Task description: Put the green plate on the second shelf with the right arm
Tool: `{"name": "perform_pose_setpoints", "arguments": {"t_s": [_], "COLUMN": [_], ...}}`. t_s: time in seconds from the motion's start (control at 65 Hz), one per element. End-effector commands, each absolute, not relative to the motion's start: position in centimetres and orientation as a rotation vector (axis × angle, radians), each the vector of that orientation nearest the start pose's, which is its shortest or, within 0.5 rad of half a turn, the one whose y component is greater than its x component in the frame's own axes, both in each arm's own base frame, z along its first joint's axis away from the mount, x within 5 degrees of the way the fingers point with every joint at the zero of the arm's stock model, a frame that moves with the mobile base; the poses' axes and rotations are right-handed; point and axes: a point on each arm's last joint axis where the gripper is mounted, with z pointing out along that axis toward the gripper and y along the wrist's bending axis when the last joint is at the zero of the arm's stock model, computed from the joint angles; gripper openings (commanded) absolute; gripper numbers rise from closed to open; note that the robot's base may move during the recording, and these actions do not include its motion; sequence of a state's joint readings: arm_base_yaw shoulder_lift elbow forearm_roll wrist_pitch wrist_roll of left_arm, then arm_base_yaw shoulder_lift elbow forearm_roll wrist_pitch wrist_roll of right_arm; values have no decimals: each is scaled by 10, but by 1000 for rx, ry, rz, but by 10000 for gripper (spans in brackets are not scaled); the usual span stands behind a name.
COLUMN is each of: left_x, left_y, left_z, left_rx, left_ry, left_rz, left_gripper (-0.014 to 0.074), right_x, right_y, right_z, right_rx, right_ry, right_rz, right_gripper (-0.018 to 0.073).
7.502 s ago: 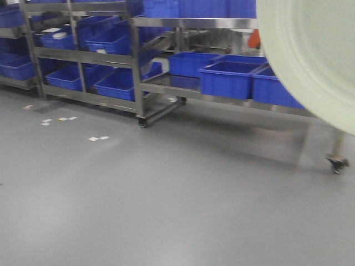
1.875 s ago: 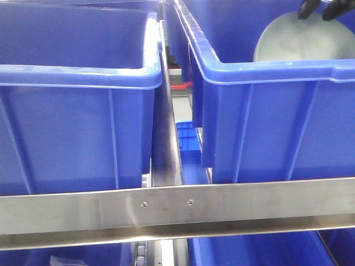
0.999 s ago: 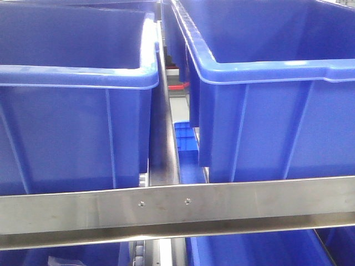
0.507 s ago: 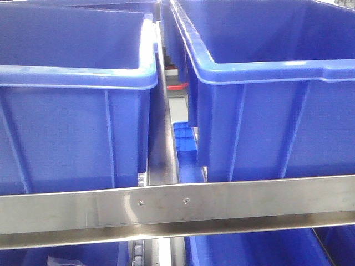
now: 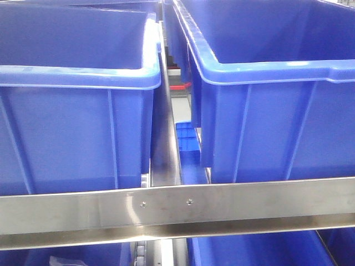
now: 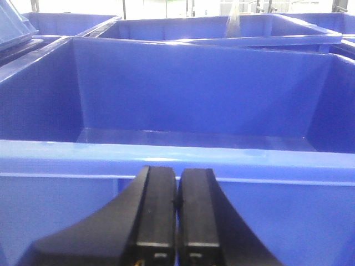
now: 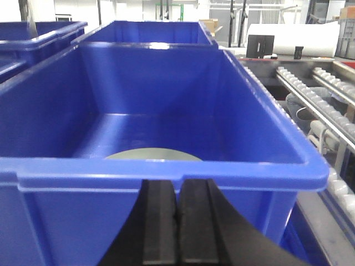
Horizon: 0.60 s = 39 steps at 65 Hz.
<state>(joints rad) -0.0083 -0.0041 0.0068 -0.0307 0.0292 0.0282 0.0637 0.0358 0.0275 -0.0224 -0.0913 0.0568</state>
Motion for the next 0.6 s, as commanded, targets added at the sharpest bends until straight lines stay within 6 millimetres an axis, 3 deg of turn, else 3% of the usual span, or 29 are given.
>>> {"name": "perform_pose_setpoints", "arguments": {"t_s": [0.0, 0.323, 0.584], "left_x": [56, 56, 56], "left_y": [0, 0, 0], "left_z": [204, 204, 204], "left_rx": [-1, -1, -1], "left_ry": [1450, 1450, 1450], "left_rz": [-12, -12, -12], "left_gripper": [130, 130, 130], "right_x": [58, 49, 50], "right_y": [4, 6, 7], "right_z": [225, 232, 228], "right_rx": [-23, -41, -87], "right_ry": [1343, 1228, 1270], "right_rz": [81, 137, 94], "right_gripper": [52, 52, 52]}}
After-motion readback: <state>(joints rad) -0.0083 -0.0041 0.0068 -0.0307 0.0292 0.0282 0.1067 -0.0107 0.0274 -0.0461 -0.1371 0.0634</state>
